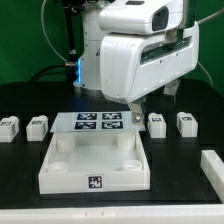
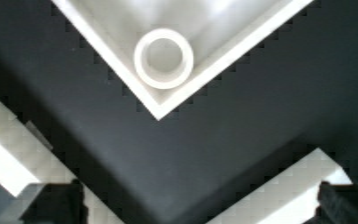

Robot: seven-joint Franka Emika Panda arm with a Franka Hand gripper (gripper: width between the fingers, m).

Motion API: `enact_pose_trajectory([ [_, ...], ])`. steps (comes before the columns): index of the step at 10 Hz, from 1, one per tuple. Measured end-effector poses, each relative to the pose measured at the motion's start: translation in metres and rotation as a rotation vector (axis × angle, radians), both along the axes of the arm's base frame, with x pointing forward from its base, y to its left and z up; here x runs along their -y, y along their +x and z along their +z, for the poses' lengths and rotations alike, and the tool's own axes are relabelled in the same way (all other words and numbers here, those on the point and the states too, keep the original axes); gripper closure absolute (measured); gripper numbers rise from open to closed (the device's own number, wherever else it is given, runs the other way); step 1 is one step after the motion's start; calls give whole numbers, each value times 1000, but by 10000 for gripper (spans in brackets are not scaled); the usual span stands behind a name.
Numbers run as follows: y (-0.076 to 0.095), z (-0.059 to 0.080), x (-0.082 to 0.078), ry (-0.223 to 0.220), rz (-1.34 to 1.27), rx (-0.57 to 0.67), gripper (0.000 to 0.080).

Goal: Assemble one leg

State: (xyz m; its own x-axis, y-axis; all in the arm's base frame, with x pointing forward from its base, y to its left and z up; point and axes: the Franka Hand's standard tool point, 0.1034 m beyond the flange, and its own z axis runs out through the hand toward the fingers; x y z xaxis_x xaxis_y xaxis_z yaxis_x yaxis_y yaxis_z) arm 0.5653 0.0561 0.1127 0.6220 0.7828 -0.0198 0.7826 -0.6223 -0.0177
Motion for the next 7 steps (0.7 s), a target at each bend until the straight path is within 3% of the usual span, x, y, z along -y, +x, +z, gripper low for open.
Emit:
enact_pose_trajectory([
  [7, 0, -1, 0, 0, 0, -1, 150],
])
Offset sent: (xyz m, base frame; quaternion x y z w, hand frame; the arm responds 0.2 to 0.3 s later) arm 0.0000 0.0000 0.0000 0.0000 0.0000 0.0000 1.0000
